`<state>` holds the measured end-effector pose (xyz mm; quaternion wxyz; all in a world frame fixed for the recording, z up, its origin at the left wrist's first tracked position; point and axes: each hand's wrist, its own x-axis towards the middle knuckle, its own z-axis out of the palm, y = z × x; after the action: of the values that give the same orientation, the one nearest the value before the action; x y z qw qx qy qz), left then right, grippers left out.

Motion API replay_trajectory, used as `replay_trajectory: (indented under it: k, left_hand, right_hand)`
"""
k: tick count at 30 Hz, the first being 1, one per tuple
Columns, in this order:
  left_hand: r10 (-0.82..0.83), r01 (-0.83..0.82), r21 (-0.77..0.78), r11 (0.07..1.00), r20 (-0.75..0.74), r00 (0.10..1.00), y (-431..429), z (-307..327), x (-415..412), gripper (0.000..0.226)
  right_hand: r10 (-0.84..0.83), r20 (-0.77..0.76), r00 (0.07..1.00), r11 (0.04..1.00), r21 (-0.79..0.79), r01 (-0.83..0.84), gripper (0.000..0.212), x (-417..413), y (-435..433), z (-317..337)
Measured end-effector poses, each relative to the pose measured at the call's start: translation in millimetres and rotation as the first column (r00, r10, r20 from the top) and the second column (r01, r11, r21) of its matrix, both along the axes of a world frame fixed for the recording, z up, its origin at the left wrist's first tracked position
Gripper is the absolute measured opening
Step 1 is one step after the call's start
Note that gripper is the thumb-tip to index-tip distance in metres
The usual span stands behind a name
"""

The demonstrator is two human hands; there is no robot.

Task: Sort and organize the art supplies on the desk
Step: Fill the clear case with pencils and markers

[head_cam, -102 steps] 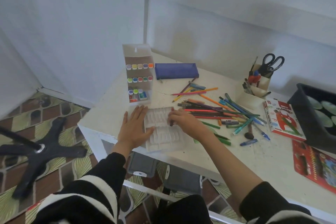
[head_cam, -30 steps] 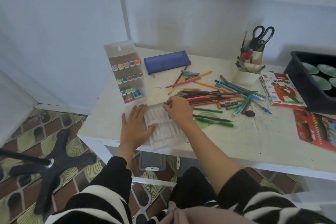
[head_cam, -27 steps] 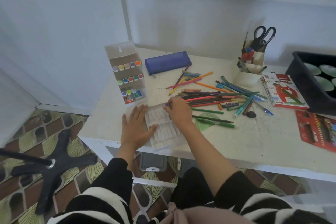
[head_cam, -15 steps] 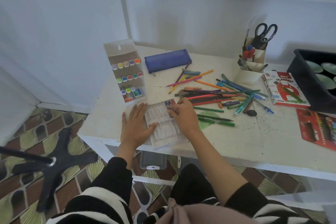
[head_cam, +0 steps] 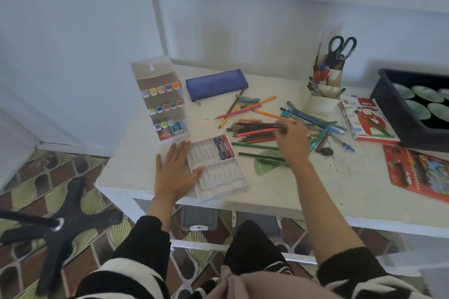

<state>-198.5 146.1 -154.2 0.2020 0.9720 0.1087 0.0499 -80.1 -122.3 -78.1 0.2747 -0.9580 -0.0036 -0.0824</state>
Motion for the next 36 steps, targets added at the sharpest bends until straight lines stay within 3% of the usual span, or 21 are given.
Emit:
replay_trajectory:
  k: [3,5,12,20,23,26,29,33,36]
  left_hand:
    - [-0.003,0.003,0.016,1.000,-0.006,1.000,0.6,-1.5,0.1,0.087]
    - [-0.003,0.003,0.009,1.000,0.000,1.000,1.0,-2.1,0.7,0.086]
    - [-0.001,0.001,0.000,1.000,-0.002,1.000,-1.3,1.8,-0.1,0.083]
    - [-0.002,0.003,0.020,1.000,-0.016,1.000,-0.2,1.3,-0.3,0.087]
    - [0.002,-0.002,0.016,1.000,-0.017,1.000,-0.6,1.6,-0.1,0.086]
    - [0.004,-0.004,0.018,1.000,-0.023,1.000,-1.7,2.3,0.5,0.084]
    - [0.010,-0.009,0.023,1.000,-0.022,1.000,-1.8,2.6,0.1,0.086]
    - [0.010,-0.010,0.008,1.000,-0.004,1.000,-3.8,4.6,-1.0,0.094]
    - [0.008,-0.008,0.013,1.000,-0.031,0.999,-5.0,6.5,-1.7,0.088]
  right_hand:
    - [-0.235,-0.081,0.969,0.963,-0.155,0.221,0.039,9.9,-58.7,-1.3]
    - [-0.316,-0.166,0.934,0.932,-0.236,0.274,0.041,14.6,-90.1,-5.8]
    - [-0.114,-0.350,0.930,0.972,-0.233,0.031,0.046,28.9,-124.6,-15.0]
    - [-0.072,-0.257,0.964,0.923,-0.384,-0.033,0.027,31.0,-116.7,-11.4]
    - [-0.077,-0.174,0.982,0.898,-0.439,-0.008,0.025,25.7,-114.4,-5.7]
    - [-0.132,-0.055,0.990,0.924,-0.368,0.103,0.026,14.7,-107.5,3.1]
    - [-0.132,0.169,0.977,0.949,-0.262,0.173,0.030,-1.4,-91.6,6.5]
    - [0.123,0.529,0.840,0.988,-0.141,-0.056,0.019,-31.8,-48.3,1.4]
    - [0.330,0.583,0.742,0.942,-0.159,-0.294,0.020,-44.7,0.6,-11.3]
